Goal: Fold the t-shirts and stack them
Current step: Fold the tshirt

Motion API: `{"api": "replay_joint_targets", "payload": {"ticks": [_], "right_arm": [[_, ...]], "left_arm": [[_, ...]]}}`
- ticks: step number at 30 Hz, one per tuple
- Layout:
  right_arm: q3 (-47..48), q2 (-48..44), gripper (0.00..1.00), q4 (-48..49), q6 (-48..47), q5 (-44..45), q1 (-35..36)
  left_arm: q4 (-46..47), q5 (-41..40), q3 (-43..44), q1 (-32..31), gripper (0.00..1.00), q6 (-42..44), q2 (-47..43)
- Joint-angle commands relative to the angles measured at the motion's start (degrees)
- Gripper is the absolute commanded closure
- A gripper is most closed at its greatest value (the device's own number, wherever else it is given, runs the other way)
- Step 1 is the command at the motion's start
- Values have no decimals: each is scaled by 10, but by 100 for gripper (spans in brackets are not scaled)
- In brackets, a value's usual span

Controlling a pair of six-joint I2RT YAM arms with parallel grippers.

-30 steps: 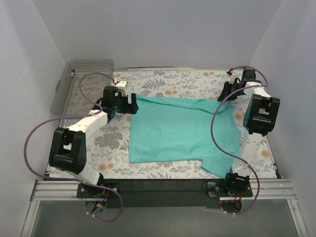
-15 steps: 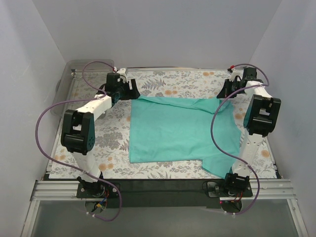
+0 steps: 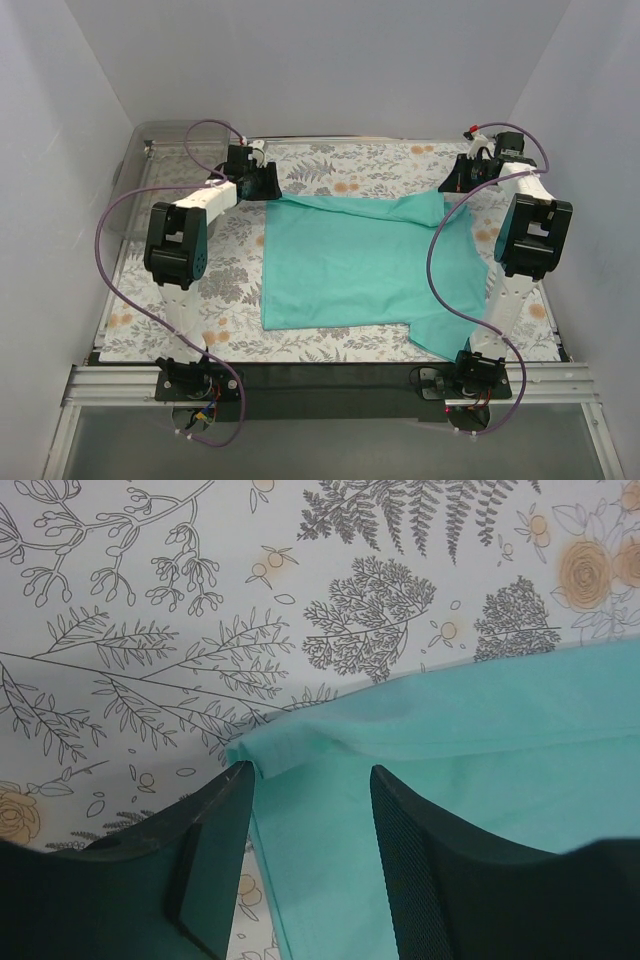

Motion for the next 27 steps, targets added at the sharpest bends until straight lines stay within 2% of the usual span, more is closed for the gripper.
{"api": "replay_joint_targets", "payload": {"ticks": [1, 10, 14, 19, 20, 22, 23, 27], "right_arm": [[-3, -26, 99, 18, 7, -18, 2], [-2, -23, 99, 20, 8, -20, 1], [-2, -23, 99, 20, 9, -20, 1], [-7, -23, 99, 20, 8, -20, 1], [-7, -23, 99, 20, 7, -20, 1], [-7, -23, 99, 20, 7, -20, 1], [-7, -23, 99, 19, 7, -20, 1], [-9, -30, 99, 18, -1, -19, 1]], "left_arm": [[-9, -15, 34, 3, 53, 27, 2], [-9, -42, 48, 3, 53, 66, 9], [-10, -26, 55, 3, 58, 68, 25], [-14, -21, 64, 3, 75, 70, 38], [-14, -21, 66, 3, 83, 70, 39], [-14, -19, 65, 3, 91, 69, 37], [-13, -17, 67, 3, 98, 69, 37], [-8, -10, 59, 3, 100, 65, 23]]}}
